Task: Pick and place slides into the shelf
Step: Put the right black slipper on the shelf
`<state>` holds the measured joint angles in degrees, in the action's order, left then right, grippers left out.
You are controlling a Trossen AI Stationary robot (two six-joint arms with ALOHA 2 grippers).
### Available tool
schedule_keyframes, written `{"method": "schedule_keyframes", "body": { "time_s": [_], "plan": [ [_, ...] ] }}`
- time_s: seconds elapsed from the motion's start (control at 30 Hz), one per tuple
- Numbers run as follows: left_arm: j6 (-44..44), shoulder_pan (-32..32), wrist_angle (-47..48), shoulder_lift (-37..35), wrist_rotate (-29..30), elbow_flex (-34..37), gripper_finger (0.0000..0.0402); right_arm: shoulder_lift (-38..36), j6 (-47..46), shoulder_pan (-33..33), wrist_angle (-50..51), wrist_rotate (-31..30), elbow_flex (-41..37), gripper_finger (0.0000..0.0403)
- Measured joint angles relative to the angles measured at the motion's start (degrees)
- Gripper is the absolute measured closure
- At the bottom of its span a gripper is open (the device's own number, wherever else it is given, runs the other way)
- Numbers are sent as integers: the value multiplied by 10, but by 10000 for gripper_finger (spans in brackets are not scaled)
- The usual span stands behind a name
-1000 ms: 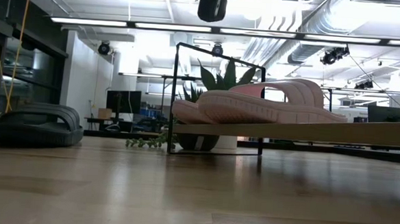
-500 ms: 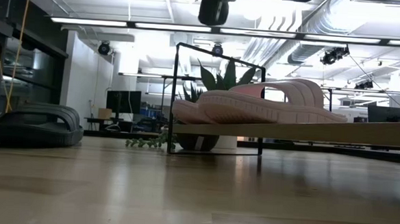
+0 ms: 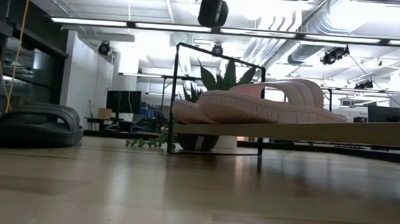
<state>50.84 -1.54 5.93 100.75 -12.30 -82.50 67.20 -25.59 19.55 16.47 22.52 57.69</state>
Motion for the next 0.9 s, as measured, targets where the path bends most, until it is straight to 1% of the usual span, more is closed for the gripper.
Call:
{"method": "schedule_keyframes", "body": {
  "time_s": [0.17, 0.33, 0.47, 0.6, 0.7, 0.83, 0.9],
  "plan": [
    [0, 0, 0, 0, 0, 0, 350, 0, -3, 0, -5, -4, 0, 396],
    [-1, -1, 1, 0, 3, 0, 353, -4, -2, 0, -7, -51, 0, 359],
    [-5, 0, 0, 0, 11, 0, 354, -20, 4, 0, -19, -125, 0, 321],
    [-3, 2, 0, 0, 9, 0, 353, -47, 7, 0, -16, -181, 0, 299],
    [-2, 1, 1, 0, 19, 0, 355, -76, 12, 0, -15, -244, 0, 296],
    [-2, 0, -6, 0, 61, 0, 355, -124, 17, 0, 0, -343, 0, 296],
    [-2, 0, -30, 0, 79, 0, 355, -153, 16, 0, 19, -387, 0, 296]
  ]
}}
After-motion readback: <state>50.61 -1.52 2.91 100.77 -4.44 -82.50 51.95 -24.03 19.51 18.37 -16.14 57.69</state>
